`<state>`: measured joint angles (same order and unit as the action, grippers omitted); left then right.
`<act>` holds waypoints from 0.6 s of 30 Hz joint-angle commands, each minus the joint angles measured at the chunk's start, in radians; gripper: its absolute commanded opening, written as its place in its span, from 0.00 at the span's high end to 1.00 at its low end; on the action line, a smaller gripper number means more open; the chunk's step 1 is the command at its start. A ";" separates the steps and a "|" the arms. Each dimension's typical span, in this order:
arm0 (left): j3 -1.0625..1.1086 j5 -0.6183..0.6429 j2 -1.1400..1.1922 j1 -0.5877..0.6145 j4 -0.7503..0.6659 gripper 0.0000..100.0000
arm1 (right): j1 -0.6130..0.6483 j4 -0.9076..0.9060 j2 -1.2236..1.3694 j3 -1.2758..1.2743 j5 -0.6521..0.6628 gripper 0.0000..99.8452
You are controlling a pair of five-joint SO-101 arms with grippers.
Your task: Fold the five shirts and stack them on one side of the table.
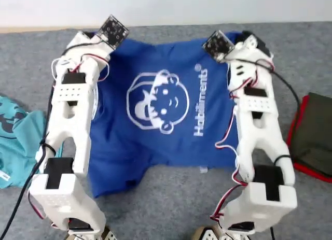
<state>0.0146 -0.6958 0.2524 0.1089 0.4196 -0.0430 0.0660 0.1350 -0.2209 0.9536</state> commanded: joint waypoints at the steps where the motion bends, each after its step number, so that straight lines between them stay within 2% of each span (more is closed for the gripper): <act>1: -0.058 -0.008 -0.028 -0.002 0.101 1.00 | 0.002 -0.131 -0.022 0.126 0.006 0.99; 13: -0.061 -0.014 -0.078 0.000 0.582 1.00 | 0.007 -0.674 -0.150 0.129 0.006 0.99; 18: -0.059 -0.166 -0.132 0.005 0.822 1.00 | 0.007 -0.929 -0.232 0.129 0.006 0.99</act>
<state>0.0008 -0.7802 0.2033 0.1089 1.1070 -0.0430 -0.7396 -0.0046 -0.1550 0.9536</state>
